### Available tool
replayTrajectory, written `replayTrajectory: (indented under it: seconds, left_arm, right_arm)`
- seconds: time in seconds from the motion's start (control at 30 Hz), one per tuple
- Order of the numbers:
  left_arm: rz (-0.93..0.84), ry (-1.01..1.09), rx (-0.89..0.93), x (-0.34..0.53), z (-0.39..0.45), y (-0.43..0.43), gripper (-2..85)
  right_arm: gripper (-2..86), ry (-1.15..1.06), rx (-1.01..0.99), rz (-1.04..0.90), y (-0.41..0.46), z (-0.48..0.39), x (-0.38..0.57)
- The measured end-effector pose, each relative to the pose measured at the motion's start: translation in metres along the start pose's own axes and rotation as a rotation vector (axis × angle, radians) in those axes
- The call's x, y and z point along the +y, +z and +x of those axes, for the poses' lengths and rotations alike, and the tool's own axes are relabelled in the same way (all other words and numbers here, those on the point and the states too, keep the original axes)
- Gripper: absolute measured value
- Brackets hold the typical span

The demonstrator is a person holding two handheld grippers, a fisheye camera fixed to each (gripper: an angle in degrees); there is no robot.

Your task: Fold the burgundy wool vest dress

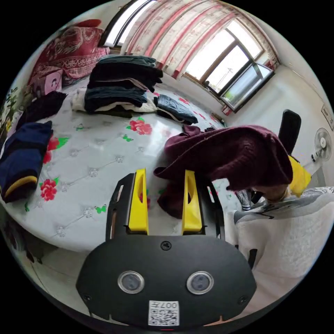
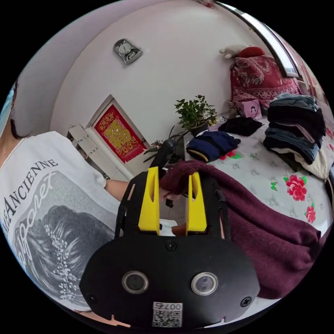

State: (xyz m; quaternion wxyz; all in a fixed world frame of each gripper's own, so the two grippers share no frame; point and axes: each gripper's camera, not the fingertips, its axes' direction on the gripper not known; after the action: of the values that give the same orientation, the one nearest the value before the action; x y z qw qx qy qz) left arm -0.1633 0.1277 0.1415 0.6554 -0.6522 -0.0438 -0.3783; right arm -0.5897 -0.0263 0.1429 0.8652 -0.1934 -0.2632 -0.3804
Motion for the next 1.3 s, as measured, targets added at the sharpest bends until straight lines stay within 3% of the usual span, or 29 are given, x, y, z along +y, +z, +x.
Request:
replayTrajectory:
  seconds: [0.1,0.2,0.33,0.53,0.67,0.73,0.8,0.97,1.07,1.1,1.17,1.23,1.3]
  left_arm:
    - [0.019,-0.140,-0.101,0.011,-0.038,-0.025,13.7]
    - [0.035,-0.306,-0.191,0.027,-0.079,-0.053,13.4]
    - [0.032,-0.357,-0.201,0.020,-0.094,-0.055,13.4]
    - [-0.188,-0.243,-0.105,-0.036,-0.084,0.028,14.4]
    - [-0.432,-0.206,-0.199,-0.060,-0.072,0.101,14.8]
    - [-0.441,-0.139,-0.353,-0.066,-0.054,0.113,11.8]
    - [-0.502,0.068,-0.514,-0.068,-0.019,0.132,9.4]
    - [-0.494,0.138,-0.504,-0.065,-0.003,0.131,2.1]
    - [-0.402,-0.050,-0.371,-0.084,-0.039,0.103,0.2]
    - [-0.353,-0.078,-0.339,-0.092,-0.046,0.092,0.0]
    - [-0.127,-0.153,-0.191,-0.134,-0.068,0.040,-0.5]
    - [0.017,-0.152,-0.117,-0.169,-0.068,-0.002,-0.6]
    - [0.164,-0.090,-0.076,-0.198,-0.051,-0.047,-0.7]
  right_arm:
    - [9.4,0.060,0.063,-0.060,0.028,0.023,0.016]
    - [9.8,0.252,0.147,-0.002,0.002,0.079,0.052]
    - [10.4,0.496,0.376,0.037,-0.063,0.162,0.088]
    - [11.1,0.643,0.669,0.028,-0.144,0.278,0.058]
    - [11.6,0.686,0.792,-0.055,-0.166,0.366,0.017]
    - [11.4,0.724,0.879,-0.127,-0.173,0.429,-0.003]
    - [11.0,0.775,0.891,-0.176,-0.176,0.480,-0.008]
    - [8.2,0.972,0.808,-0.535,-0.136,0.592,0.049]
    - [5.1,0.941,0.806,-0.312,-0.182,0.570,0.048]
    - [4.1,0.934,0.774,-0.143,-0.225,0.551,0.042]
    - [2.8,0.903,0.762,0.131,-0.303,0.509,0.033]
    - [1.6,0.855,0.713,0.407,-0.405,0.443,0.029]
    - [0.9,0.772,0.724,0.563,-0.469,0.378,0.029]
